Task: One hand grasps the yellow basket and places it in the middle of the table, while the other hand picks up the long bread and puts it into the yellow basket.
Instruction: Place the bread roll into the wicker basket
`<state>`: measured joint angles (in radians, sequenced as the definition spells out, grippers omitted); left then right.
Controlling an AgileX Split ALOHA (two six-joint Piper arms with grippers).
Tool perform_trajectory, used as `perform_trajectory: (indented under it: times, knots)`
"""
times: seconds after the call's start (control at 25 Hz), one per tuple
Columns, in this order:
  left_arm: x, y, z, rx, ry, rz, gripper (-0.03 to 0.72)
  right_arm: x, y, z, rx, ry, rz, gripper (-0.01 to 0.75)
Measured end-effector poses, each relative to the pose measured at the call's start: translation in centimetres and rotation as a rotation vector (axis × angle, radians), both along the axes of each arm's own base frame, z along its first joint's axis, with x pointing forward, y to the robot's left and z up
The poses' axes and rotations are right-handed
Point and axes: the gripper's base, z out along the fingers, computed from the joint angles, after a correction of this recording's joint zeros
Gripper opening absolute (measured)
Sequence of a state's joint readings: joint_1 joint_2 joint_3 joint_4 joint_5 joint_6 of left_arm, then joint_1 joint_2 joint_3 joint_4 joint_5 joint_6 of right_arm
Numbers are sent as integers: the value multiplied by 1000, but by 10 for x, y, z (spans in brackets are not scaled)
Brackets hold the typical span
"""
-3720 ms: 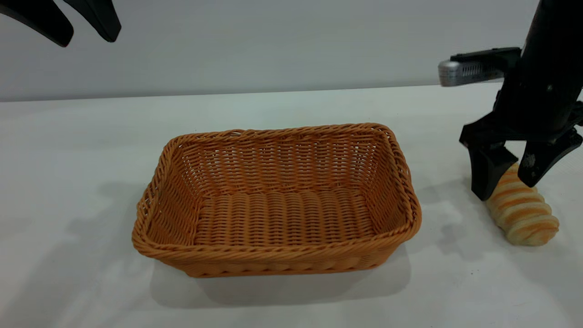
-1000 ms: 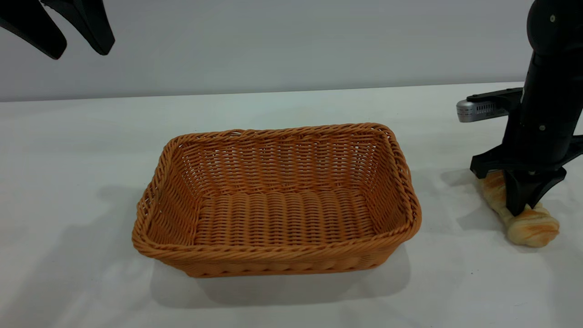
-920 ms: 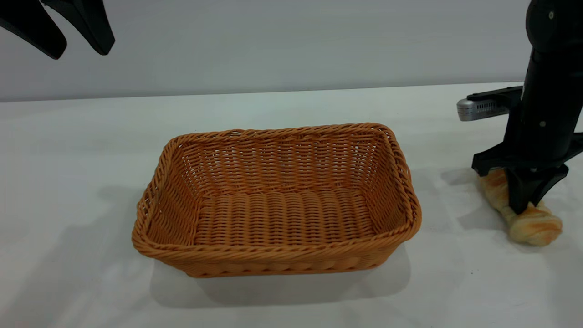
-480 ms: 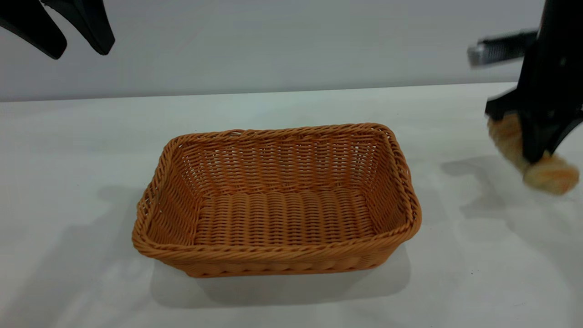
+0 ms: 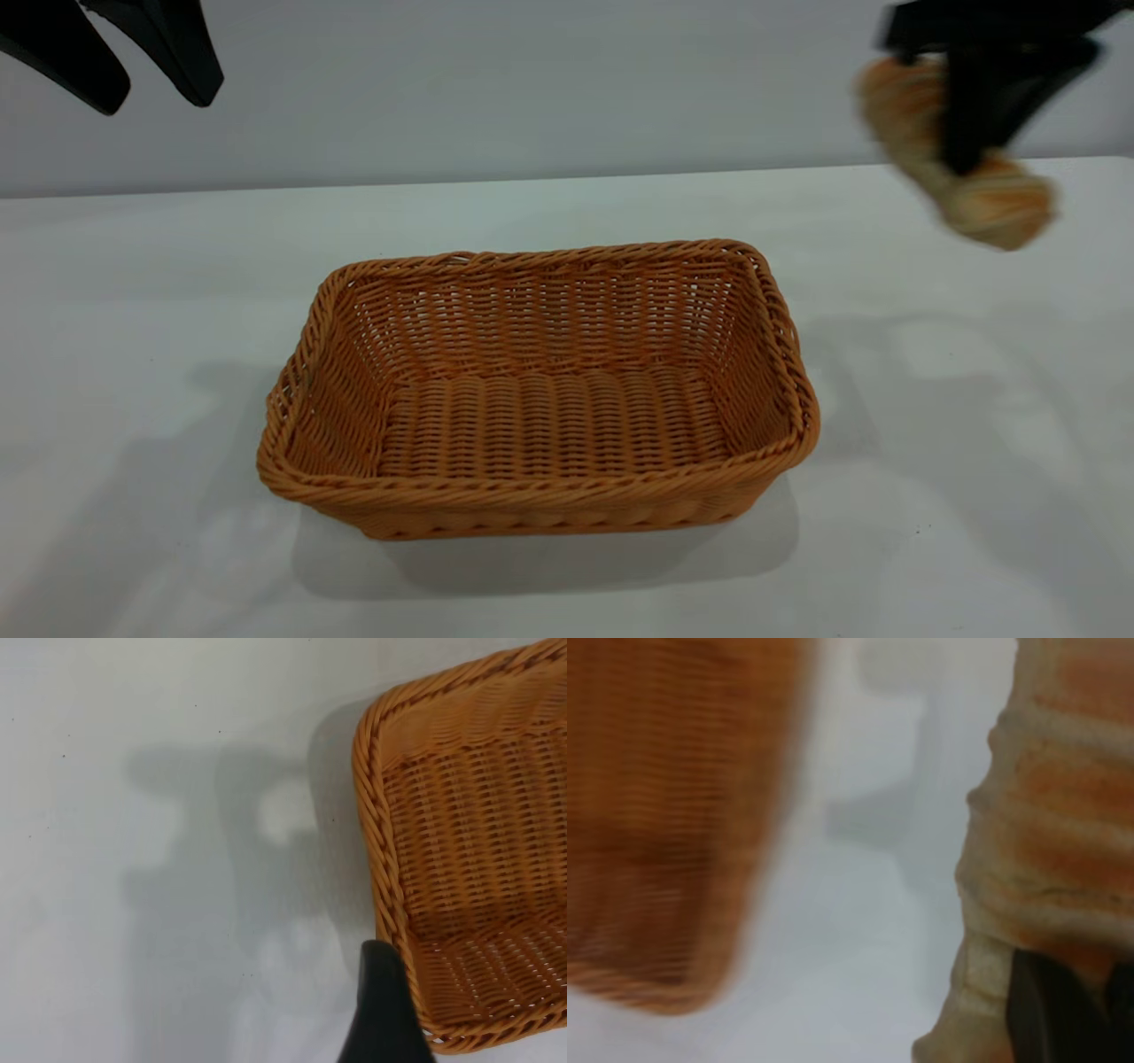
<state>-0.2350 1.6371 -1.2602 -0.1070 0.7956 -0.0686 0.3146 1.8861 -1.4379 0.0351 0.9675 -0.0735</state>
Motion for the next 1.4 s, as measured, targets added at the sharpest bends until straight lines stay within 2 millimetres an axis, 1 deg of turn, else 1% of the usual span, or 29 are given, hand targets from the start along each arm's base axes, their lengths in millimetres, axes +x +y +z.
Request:
perform_trajectory:
  times: [0.16,0.32,0.48,0.6,0.72,0.8,0.88,0.92,1.0,1.12,1.24,1.32,1.4]
  knots:
    - [0,0,0,-1,0,0,563,-11,48,-7,44,-31,134,38]
    - [0,0,0,-1,0,0,563,-14,82,-30,93,-37,213,38]
    - [0,0,0,-1,0,0,563,-9,100,-57,128,-13,257,37]
    - [0,0,0,-1,0,0,563,-6,115,-67,158,0,292,37]
    - [0,0,0,-1,0,0,563,-8,129,-77,171,18,328,37]
    - [0,0,0,-1,0,0,563,-9,134,-87,166,34,346,40]
    - [0,0,0,-1,0,0,563,-9,135,-95,160,40,367,63]
    - [0,0,0,-1,0,0,563,-8,136,-99,157,40,378,85]
    - [0,0,0,-1,0,0,563,-8,136,-102,152,36,397,152]
    - [0,0,0,-1,0,0,563,-6,137,-102,158,14,398,327]
    - [0,0,0,1,-1,-4,563,-5,137,-102,161,4,395,482]
    - [0,0,0,11,-5,-25,563,-5,137,-102,163,4,394,543]
    - [-1,1,3,29,-17,-49,563,-5,137,-102,161,9,396,569]
